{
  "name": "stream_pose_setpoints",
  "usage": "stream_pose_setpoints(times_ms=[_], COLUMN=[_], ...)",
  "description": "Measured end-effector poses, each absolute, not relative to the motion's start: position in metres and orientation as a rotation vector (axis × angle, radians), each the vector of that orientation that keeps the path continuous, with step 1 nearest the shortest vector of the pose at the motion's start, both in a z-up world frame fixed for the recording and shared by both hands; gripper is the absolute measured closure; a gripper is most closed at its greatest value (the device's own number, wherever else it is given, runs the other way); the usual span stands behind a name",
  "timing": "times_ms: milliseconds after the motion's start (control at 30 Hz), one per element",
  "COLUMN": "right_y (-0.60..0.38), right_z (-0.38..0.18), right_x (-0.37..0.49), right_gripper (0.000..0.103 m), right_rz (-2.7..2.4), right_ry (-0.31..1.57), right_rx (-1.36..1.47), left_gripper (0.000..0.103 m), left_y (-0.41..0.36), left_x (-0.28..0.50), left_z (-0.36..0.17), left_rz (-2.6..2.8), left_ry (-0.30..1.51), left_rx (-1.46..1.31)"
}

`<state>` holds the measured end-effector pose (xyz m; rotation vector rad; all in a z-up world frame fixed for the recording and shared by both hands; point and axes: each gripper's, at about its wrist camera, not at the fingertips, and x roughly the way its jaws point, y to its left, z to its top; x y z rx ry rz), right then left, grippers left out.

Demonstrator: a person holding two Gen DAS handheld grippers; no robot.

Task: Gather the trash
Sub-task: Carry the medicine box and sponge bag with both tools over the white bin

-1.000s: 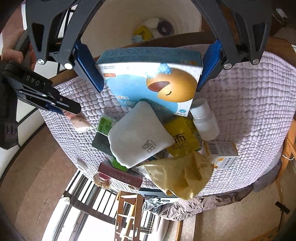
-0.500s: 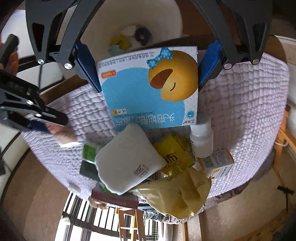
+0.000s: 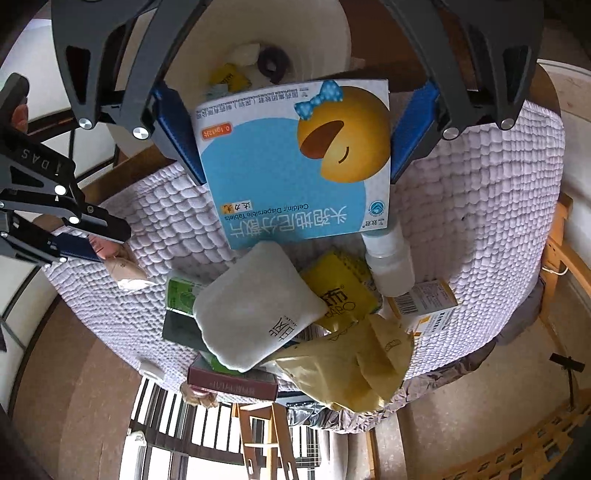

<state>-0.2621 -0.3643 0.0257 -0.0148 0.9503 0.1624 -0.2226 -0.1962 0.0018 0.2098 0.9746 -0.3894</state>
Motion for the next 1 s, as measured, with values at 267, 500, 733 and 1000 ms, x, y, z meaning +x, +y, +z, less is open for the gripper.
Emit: stream_pose_setpoints(times_ms=[267, 500, 733, 1000], right_y=[-0.374, -0.373, -0.365, -0.352], right_z=[0.035, 0.042, 0.044, 0.043], right_x=[-0.274, -0.287, -0.301, -0.316], right_gripper=[0.069, 0.069, 0.069, 0.069], right_rz=[0.200, 0.218, 0.241, 0.261], right_ry=[0.941, 0.935, 0.946, 0.965], right_rx=[0.148, 0.199, 0.186, 0.157], left_gripper=[0.009, 0.009, 0.009, 0.009], left_y=[-0.189, -0.182, -0.177, -0.174], left_x=[-0.222, -0.234, -0.247, -0.257], left_z=[0.011, 0.016, 0.017, 0.017], left_rz=[-0.417, -0.420, -0.429, -0.429], left_ry=[0.978, 0.975, 0.972, 0.970], left_rx=[0.161, 0.140, 0.137, 0.149])
